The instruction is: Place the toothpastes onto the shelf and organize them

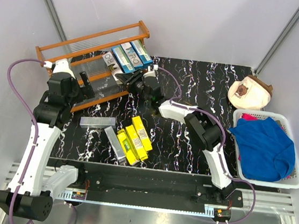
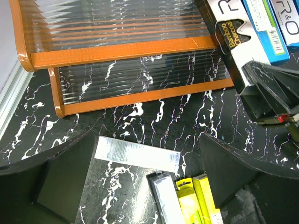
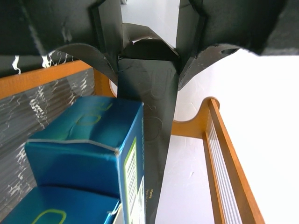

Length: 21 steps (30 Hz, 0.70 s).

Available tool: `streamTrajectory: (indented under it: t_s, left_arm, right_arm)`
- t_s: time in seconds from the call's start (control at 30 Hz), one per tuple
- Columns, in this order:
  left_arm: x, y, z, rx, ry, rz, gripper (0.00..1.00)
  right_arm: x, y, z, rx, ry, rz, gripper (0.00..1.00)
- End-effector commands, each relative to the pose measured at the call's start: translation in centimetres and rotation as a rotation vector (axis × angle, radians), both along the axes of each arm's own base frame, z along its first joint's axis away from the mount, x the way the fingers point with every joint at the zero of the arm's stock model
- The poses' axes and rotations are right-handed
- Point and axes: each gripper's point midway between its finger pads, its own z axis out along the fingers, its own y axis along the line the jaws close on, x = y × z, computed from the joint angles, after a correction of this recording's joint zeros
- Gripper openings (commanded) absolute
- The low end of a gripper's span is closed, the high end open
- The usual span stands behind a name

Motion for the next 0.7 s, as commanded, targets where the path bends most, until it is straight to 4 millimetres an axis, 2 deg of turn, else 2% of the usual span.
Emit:
streamTrajectory:
  t_s: [0.0,0.4,0.67]
  left_arm:
    - [0.4,-0.5,1.6,0.004,-0.065,-0.035,0.99]
    - [0.5,-0.5,1.6,0.012,-0.067,-0.041,0.99]
    - [0.6,-0.7,1.6,0.007,-0.062,-0.050,0.99]
  right_arm:
    - [1.8,-0.1,2.8,0.093,-0.020,-0.077,0.31]
    - [3.3,0.2,1.3,0.109,0.041,-0.128,0.34]
    - [3.7,0.8,-0.6,0.087,0.087,-0.127,0.42]
